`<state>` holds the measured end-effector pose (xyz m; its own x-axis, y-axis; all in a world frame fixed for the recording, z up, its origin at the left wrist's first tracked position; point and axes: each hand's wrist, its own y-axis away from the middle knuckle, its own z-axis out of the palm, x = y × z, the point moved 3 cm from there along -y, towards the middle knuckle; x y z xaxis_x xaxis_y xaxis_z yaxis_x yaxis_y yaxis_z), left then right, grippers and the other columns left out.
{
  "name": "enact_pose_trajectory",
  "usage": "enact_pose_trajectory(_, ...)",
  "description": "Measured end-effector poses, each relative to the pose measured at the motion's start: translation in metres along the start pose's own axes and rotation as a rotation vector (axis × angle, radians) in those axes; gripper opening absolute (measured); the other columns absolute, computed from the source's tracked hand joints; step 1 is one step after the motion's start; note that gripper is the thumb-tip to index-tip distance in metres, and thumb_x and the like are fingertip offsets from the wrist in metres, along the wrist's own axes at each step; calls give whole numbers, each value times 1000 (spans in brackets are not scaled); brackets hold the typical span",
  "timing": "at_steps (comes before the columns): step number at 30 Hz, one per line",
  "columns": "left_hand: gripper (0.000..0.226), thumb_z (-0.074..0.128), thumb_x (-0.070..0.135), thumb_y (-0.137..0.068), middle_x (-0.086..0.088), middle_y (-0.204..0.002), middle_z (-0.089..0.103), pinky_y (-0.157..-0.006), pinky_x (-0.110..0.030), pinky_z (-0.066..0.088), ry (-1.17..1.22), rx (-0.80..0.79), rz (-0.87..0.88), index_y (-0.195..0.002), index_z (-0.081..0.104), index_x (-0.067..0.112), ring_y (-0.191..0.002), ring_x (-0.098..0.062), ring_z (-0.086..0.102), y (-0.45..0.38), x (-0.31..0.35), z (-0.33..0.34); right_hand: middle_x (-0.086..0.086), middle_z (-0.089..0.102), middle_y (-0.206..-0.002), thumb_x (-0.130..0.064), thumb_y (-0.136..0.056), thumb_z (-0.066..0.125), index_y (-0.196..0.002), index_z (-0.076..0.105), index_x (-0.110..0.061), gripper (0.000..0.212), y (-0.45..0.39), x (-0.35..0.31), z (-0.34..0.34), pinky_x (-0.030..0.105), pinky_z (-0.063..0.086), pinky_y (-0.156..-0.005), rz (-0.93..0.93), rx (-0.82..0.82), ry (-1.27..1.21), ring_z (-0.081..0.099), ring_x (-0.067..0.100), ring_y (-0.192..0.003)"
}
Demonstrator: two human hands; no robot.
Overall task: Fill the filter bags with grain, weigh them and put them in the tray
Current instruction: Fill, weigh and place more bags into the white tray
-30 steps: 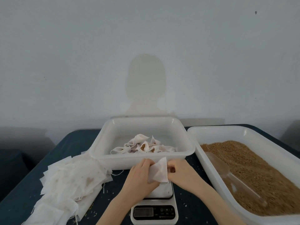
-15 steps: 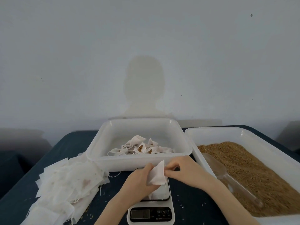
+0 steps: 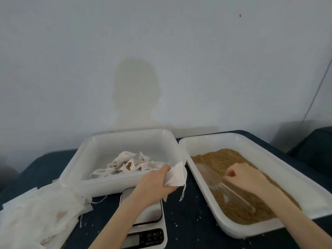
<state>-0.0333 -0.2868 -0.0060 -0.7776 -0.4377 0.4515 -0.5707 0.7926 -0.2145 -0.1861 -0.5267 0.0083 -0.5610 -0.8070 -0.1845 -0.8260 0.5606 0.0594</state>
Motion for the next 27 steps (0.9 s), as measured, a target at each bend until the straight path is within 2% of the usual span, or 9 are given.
enact_pose_trajectory(2, 44, 60, 48, -86, 5, -105, 65, -82, -32, 49, -6, -20, 35, -121, 45, 27, -97, -15, 61, -9, 11, 5, -13, 66, -83, -59, -84, 59, -89, 67, -27, 33, -1, 22, 11, 21, 55, -67, 65, -118, 90, 61, 3, -69)
enact_pose_trajectory(4, 39, 60, 49, -85, 5, -100, 65, -80, -34, 51, -1, -18, 60, -115, 46, 28, -91, -14, 62, -16, 22, 11, -8, 66, -84, -66, -81, 58, -93, 68, -19, 49, -1, 34, 21, 24, 48, -65, 81, -236, 96, 56, 8, -68)
enact_pose_trajectory(8, 34, 59, 52, -83, 10, -92, 62, -71, -27, 50, 19, 13, 92, -108, 45, 33, -82, -8, 60, -28, 34, 21, 1, 71, -101, -58, -84, 62, -107, 69, -18, 46, -1, 33, 31, 27, 50, -74, 52, -378, 36, 62, 12, -80)
enact_pose_trajectory(11, 33, 58, 54, -82, 13, -88, 62, -66, -21, 48, 21, 32, 102, -105, 47, 34, -77, -2, 59, -33, 37, 24, 2, 70, -100, -45, -87, 63, -106, 67, -18, 34, -6, 25, 34, 27, 50, -73, 30, -392, 20, 64, 15, -82)
enact_pose_trajectory(14, 31, 57, 55, -80, 16, -84, 60, -64, -18, 46, 27, 22, 95, -103, 45, 37, -75, 0, 58, -33, 35, 27, 5, 69, -94, -37, -90, 59, -103, 63, -11, 29, -10, 27, 31, 26, 51, -62, 63, -384, -9, 62, 15, -69)
enact_pose_trajectory(16, 31, 56, 55, -80, 17, -84, 59, -64, -17, 44, 17, 6, 86, -104, 43, 39, -76, 0, 57, -31, 29, 29, -1, 62, -84, -35, -93, 53, -106, 61, -12, 27, -10, 36, 21, 18, 45, -52, 76, -336, -45, 54, 9, -58)
enact_pose_trajectory(18, 33, 55, 55, -80, 18, -85, 58, -64, -16, 43, -6, 4, 72, -105, 41, 40, -76, 1, 56, -29, 22, 27, -3, 56, -81, -33, -95, 50, -106, 61, -14, 24, -9, 49, 6, 15, 39, -50, 86, -278, -82, 46, 6, -55)
enact_pose_trajectory(23, 34, 53, 61, -77, 16, -79, 60, -59, -16, 45, 16, -7, 30, -103, 39, 43, -68, 3, 58, -27, 10, 21, -3, 54, -68, -39, -94, 51, -115, 65, -18, 32, -1, 80, -30, 15, 39, -47, 200, -281, -103, 48, 6, -48)
enact_pose_trajectory(27, 31, 56, 57, -81, 14, -81, 62, -60, -18, 48, 45, -1, 28, -102, 42, 40, -69, 0, 61, -30, 18, 23, -2, 48, -60, -42, -94, 49, -101, 65, -3, 42, -11, 69, -28, 15, 35, -40, 231, -283, -86, 39, 8, -40)
